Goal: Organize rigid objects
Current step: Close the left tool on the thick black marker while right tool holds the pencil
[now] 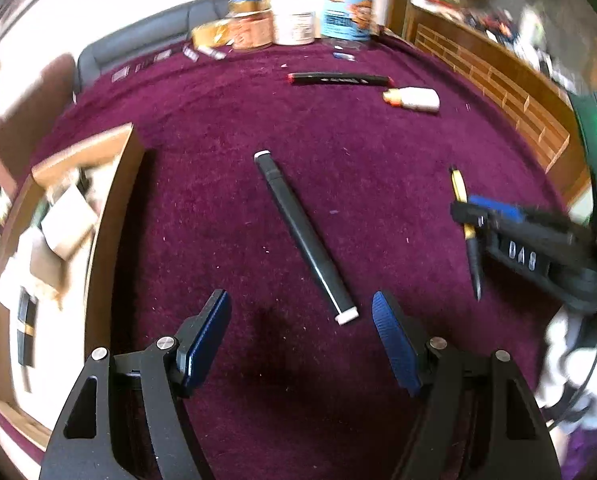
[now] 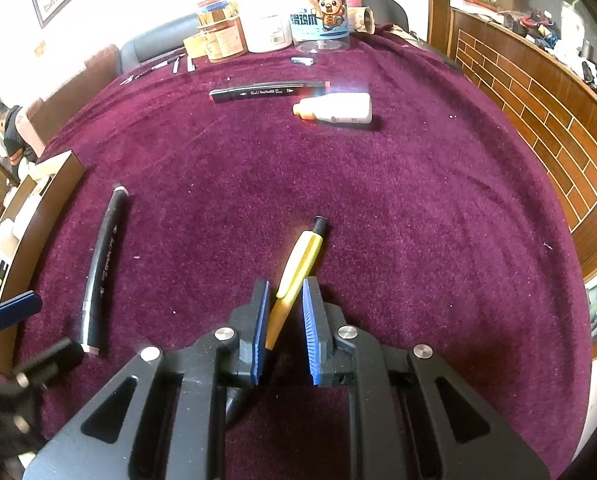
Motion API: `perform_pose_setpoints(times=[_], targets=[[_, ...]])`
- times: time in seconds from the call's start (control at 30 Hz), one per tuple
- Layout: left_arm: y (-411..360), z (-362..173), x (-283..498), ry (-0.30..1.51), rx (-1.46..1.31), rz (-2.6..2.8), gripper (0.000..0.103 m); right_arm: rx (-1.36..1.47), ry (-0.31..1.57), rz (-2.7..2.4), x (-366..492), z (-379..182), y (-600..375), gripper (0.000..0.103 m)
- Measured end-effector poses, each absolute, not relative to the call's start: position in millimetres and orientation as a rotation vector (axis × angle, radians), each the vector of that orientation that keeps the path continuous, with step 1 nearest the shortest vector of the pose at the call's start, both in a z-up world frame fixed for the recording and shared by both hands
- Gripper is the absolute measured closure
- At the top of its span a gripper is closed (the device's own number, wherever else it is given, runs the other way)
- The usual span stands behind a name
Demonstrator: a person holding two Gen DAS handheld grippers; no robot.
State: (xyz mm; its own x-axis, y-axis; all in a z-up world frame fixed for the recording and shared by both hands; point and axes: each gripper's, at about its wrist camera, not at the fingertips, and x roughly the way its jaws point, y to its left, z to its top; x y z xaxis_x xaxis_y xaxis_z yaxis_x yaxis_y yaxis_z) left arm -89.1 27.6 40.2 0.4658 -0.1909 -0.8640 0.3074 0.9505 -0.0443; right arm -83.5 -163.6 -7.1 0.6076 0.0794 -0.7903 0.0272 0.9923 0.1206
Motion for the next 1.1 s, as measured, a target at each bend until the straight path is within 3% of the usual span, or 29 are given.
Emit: perform_pose_setpoints(times=[0.33,0.67,0.73,0.8,0.87,1.1], targets=[[60.0,30.8,-53.6,1.086,-0.08,-0.252,0.036,0.167,0.912,0.05,-84.6,-7.7,-167.1,0.089],[3.5,15.4,-42.9,1.028,0.163,-0.313,0.036,0.204,0.907,0.069,-85.6,-8.3,-173.0,0.088],[7.5,18.5,-44.4,1.012,0.156,-0.324,0.045,0.218,0.905,0.075,-86.0,-8.8,-174.6,0.088],[15.1,22.0,-43.1,1.007,0.137,-0.337,0.083,0.23,0.904,0.082,-85.6,-9.1,-177.0,0.088],[24.8,22.8,-37.7,1.037,0.071,-0.374,0.092,0.234,0.903,0.085,-85.5,-9.2,-177.7,0.088],[37.6,29.7,-49.1,1.021,0.005,-0.426,0.092,0.158,0.907,0.067,-87.0,-6.9,-166.3,0.09]])
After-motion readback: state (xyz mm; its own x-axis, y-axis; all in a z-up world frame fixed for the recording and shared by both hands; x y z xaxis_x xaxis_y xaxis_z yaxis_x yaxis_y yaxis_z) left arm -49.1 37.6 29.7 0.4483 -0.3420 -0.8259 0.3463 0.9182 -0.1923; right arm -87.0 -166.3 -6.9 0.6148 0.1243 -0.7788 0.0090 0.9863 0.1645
